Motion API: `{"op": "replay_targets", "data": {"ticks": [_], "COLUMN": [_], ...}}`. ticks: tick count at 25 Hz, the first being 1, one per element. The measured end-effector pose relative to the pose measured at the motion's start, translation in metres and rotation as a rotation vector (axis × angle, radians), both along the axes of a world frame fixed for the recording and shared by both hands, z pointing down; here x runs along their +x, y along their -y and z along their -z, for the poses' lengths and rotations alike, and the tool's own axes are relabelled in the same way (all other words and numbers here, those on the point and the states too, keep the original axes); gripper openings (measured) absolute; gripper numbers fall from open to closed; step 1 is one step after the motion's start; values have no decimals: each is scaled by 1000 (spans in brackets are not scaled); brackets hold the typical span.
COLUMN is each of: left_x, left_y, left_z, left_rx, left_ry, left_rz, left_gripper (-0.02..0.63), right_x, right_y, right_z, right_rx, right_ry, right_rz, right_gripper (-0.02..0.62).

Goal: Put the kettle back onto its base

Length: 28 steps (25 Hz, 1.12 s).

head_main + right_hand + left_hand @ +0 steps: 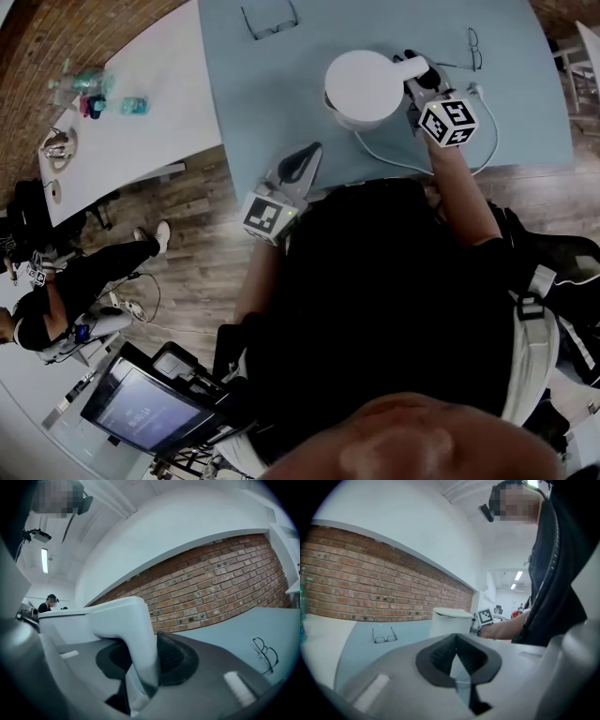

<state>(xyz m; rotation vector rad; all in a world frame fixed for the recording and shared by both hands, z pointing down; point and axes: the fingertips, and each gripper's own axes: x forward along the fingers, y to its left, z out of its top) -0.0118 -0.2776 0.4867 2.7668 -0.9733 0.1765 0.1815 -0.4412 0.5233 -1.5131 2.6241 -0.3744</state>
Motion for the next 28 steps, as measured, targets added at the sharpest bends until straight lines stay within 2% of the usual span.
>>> {"op": "replay_targets", "data": {"ticks": [4, 16, 28], "left_x": [-6, -3, -4], "left_y": [0, 2, 0], "left_z": [2, 0, 0], "left_rx": [-2, -15, 13], "left_ry": [9, 14, 6], "left_rz": [22, 12, 2], "left_gripper": [2, 2, 2], "right_x": [3, 3, -1], "right_y": [1, 1, -6], "right_z": [2, -10, -13], "right_rx": [-1, -5, 31], "right_ry": [7, -19, -96], "right_rz": [-2, -18, -66], "right_gripper": [120, 121, 101]}}
